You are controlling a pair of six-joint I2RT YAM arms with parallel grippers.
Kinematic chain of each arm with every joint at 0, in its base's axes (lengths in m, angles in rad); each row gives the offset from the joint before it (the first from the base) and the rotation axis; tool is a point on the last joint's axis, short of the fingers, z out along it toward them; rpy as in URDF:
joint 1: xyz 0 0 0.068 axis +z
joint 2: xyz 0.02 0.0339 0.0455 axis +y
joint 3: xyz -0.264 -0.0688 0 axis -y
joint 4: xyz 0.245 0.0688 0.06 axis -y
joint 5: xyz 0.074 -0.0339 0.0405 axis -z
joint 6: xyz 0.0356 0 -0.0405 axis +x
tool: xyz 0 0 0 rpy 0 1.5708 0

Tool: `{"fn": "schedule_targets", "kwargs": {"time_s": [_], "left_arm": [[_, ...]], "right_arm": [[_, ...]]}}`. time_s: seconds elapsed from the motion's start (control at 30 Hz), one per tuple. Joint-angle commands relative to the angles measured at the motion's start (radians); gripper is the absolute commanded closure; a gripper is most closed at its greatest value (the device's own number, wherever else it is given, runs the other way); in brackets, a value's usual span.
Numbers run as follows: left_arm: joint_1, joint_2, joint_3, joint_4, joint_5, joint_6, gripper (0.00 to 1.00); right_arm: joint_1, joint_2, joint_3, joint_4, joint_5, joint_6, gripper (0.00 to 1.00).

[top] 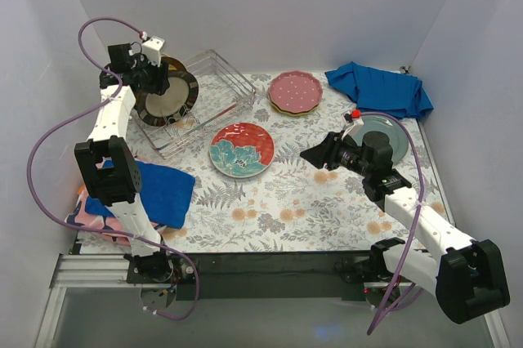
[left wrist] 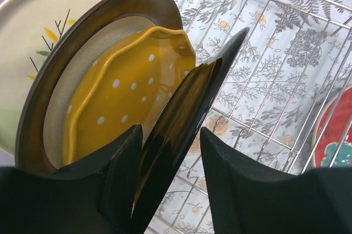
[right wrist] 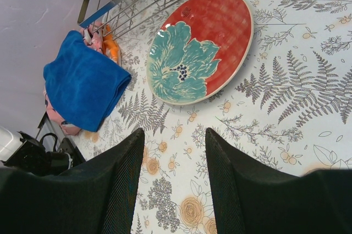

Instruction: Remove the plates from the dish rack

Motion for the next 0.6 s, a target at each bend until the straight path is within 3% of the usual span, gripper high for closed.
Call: {"fn": "schedule_targets", "kwargs": {"time_s": [0.0, 0.13, 0.57], "left_arm": [[-0.013, -0.069, -0.004, -0.034, 0.02, 0.112, 0.58], [-0.059, -0.083, -0.023, -0.028, -0.02, 0.235, 0.62], [-0.102, -0.088, -0.04, -0.022, -0.051, 0.341, 0.65]], "right_arm": [[0.002, 0.001, -0.001, 0.05, -0.001, -0.016, 0.45], [0.002, 0.011, 0.0, 0.051, -0.005, -0.016, 0.45], [0.002, 0.027, 0.006, 0.051, -0.007, -0.018, 0.45]]}}
